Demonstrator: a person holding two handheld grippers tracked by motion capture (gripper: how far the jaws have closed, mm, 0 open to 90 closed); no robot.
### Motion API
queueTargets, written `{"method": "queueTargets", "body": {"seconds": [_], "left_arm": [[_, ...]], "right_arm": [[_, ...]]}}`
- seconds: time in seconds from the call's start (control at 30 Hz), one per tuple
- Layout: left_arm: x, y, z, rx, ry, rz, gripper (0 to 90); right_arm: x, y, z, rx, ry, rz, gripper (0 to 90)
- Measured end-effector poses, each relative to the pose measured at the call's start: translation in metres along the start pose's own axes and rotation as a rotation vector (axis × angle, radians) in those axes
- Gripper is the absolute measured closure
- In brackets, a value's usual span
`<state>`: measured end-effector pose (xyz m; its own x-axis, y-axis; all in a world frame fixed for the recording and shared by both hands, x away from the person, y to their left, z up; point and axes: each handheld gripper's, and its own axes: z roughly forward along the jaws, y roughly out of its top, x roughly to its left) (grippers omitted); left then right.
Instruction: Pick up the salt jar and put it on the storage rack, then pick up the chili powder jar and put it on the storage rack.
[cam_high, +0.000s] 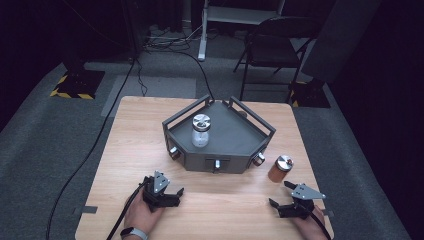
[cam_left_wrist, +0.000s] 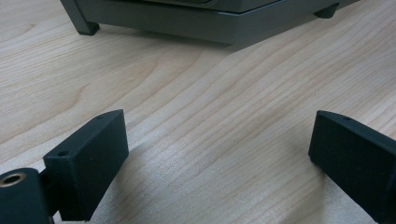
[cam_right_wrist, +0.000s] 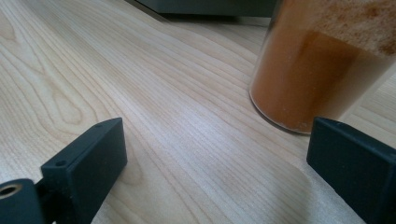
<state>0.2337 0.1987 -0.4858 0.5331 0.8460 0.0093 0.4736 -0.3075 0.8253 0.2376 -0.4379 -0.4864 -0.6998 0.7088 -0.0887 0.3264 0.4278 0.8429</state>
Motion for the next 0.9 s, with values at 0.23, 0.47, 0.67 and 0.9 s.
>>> {"method": "queueTargets", "body": {"seconds": [0.23, 0.47, 0.67, 0.9], "left_arm": [[0.0000, 0.0000, 0.0000, 0.000, 0.000, 0.000, 4.7], [0.0000, 0.0000, 0.0000, 0.000, 0.000, 0.000, 4.7], [0.0000, 0.0000, 0.0000, 0.000, 0.000, 0.000, 4.7], [-0.0001, 0.0000, 0.0000, 0.000, 0.000, 0.000, 4.7]], "right_arm": [[0.0000, 0.0001, 0.0000, 0.000, 0.000, 0.001, 5.1], [0.0000, -0.0001, -0.0001, 0.000, 0.000, -0.001, 5.0], [-0.0003, 0.0001, 0.0001, 0.001, 0.001, 0.002, 5.0], [-0.0010, 0.0006, 0.0004, 0.002, 0.003, 0.004, 5.1]]}}
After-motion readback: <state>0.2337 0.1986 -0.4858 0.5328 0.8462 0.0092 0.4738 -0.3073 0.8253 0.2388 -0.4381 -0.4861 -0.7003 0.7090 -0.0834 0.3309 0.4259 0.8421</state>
